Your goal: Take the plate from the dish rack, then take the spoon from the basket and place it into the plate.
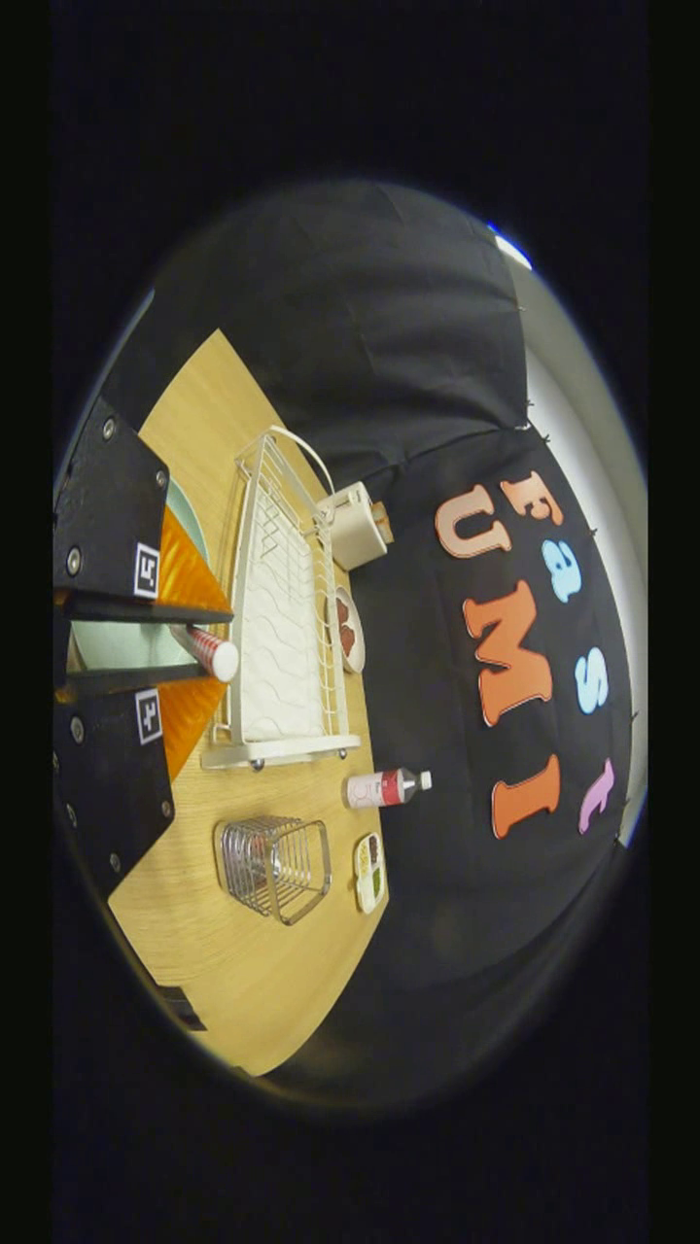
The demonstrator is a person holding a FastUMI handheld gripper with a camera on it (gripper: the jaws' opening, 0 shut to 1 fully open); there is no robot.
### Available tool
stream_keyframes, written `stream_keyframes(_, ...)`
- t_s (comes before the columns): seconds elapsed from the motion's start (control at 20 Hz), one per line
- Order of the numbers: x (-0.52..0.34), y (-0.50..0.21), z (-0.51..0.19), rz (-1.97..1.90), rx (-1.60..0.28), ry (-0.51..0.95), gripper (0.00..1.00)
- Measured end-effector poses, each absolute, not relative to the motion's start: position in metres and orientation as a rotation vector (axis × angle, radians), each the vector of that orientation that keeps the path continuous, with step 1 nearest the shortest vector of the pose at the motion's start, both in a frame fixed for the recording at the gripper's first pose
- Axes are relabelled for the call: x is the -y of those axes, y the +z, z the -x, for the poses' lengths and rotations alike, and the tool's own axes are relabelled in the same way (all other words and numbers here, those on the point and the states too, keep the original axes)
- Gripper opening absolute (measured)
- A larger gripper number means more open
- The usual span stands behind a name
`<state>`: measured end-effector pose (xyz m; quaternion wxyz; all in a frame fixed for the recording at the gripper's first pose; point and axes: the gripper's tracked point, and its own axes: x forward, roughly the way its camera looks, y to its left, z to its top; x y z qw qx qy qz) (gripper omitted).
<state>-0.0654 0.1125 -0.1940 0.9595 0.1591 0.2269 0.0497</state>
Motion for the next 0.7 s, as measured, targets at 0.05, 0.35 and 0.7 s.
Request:
stream_keyframes(0.05, -0.11, -0.195, 0.065, -0.311, -0.46, 0.097, 0.22)
stream_keyframes(0.35, -0.095, -0.202, 0.061, -0.182, -0.438, 0.027, 0.57)
stream_keyframes(0.7, -0.079, -0.166, 0.054, -0.115, -0.319, -0.032, 0.79)
